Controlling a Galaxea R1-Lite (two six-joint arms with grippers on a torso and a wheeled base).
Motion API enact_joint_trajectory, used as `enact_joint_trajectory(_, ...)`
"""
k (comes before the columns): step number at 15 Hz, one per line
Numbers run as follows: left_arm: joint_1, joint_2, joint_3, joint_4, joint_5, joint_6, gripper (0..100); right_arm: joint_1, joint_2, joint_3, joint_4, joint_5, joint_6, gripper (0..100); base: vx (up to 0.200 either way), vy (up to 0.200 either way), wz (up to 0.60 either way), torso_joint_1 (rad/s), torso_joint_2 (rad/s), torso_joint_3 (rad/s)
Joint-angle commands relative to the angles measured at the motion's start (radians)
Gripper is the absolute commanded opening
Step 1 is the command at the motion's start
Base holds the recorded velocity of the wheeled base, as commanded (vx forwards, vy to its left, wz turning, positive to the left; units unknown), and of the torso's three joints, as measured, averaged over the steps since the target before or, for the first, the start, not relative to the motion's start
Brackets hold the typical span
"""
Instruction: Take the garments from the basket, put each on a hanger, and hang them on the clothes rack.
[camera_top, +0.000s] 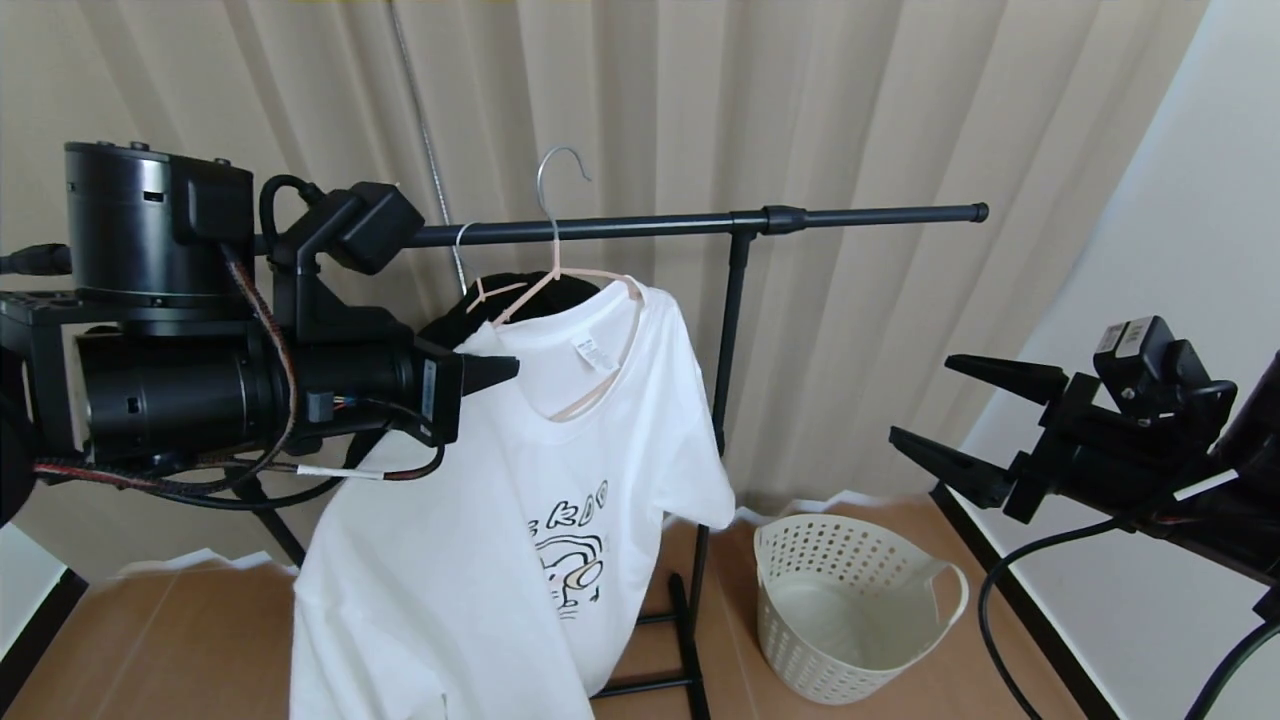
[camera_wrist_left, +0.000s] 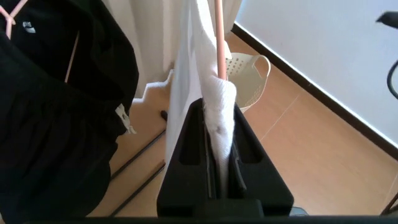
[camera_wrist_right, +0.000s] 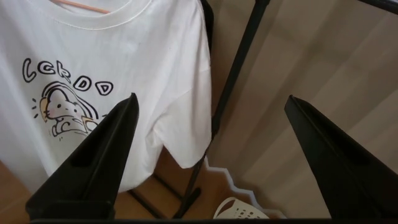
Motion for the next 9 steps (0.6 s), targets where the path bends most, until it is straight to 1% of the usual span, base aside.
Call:
enact_joint_trajectory(1, 0.004, 0.057, -0.038, 0.001, 0.006, -0.017, 0, 0.000, 0.002, -0.001, -0.001, 0.000, -0.001, 100, 0.000, 0.000, 0.00, 0.000, 0.00, 0.000)
enact_joint_trajectory(7, 0.022, 0.164, -0.115, -0.004, 0.009, -0.029, 0, 0.000, 0.005, -0.001, -0.001, 0.000, -0.001, 100, 0.000, 0.000, 0.00, 0.000, 0.00, 0.000)
enact_joint_trajectory(9, 0.025, 0.209, -0.161, -0.004, 0.035, -0.050, 0, 0.000, 0.005, -0.001, -0.001, 0.000, -0.001, 100, 0.000, 0.000, 0.00, 0.000, 0.00, 0.000)
